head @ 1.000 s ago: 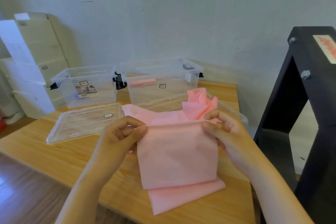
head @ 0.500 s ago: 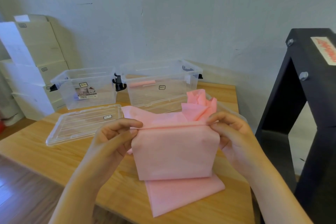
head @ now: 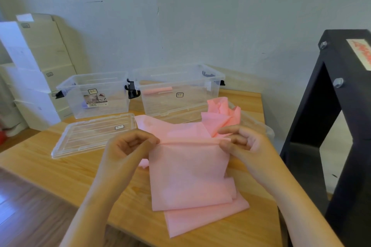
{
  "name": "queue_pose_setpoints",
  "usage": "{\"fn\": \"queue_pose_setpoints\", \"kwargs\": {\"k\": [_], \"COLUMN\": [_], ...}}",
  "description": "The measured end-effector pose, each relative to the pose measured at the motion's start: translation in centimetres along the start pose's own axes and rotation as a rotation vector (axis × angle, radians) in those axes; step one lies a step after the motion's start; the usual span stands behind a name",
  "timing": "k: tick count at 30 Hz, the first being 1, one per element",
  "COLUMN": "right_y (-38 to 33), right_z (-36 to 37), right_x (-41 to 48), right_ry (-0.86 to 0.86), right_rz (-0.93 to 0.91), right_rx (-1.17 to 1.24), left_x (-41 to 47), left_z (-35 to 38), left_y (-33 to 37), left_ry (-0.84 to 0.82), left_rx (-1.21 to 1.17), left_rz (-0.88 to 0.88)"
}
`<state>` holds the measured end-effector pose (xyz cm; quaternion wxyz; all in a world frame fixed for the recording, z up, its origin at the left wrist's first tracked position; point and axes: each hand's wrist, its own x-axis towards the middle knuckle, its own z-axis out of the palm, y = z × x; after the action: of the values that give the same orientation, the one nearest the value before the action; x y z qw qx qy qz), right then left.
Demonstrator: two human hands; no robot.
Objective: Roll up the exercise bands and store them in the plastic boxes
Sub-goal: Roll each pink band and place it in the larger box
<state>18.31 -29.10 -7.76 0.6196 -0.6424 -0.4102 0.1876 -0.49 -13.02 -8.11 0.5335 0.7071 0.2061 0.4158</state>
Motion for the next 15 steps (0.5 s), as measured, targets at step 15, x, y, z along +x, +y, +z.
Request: {"fn": "queue_pose_setpoints", "kwargs": {"k": [15], "right_y": [-0.45], "right_z": [-0.24], "right_x": [-0.01], "right_ry": [0.06], "right_rz": [0.061], "right_rx": [0.393], "left_x": [-0.09], "left_z": [0.14], "left_y": [0.14], "left_ry": [-0.02], "left_rx": [-0.144], "left_rz": [-0.015]}}
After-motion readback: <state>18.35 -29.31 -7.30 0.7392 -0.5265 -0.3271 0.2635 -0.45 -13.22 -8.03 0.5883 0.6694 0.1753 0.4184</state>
